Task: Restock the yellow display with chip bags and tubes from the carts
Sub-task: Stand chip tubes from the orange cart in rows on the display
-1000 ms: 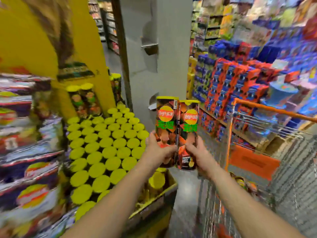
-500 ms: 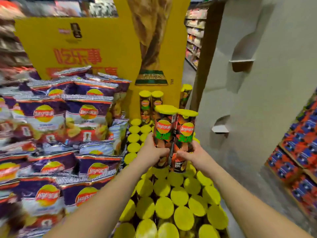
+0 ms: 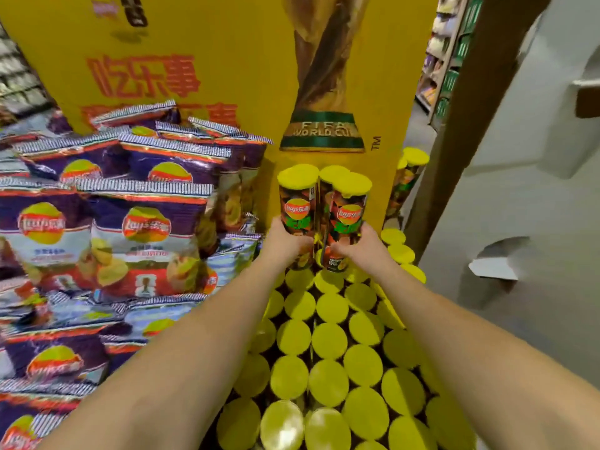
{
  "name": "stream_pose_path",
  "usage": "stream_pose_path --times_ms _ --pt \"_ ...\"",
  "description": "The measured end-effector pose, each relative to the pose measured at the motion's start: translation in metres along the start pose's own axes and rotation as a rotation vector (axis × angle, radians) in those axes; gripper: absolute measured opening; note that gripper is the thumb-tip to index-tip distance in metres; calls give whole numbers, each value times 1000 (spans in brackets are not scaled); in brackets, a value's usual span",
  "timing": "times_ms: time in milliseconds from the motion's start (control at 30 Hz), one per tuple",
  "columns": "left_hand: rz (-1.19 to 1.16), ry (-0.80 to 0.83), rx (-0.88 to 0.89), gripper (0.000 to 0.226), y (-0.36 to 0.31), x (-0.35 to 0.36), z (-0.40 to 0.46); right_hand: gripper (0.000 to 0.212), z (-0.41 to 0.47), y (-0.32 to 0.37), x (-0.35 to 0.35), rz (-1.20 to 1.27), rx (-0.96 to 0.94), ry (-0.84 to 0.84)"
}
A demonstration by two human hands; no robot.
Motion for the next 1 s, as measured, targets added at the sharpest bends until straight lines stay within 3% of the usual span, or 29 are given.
stream_pose_path --times_ms 267,733,900,1000 --pt "-18 -7 -35 70 31 16 53 66 42 -24 23 -87 -13 -10" --pt "57 15 -17 70 48 33 66 62 42 -26 35 -94 7 -25" --pt "94 45 -78 91 46 28 57 84 31 -22 33 -121 72 -19" --pt "106 43 -115 88 42 19 43 90 15 -17 26 -147 144 -36"
Point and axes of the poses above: each hand's wrist, its own z-axis towards the middle knuckle, its own x-axis out of the palm, y = z × x, the point moved 7 cm from there along z, towards the middle knuckle, and after that the axes turned 5 degrees about -z, right-handed, at the moved point
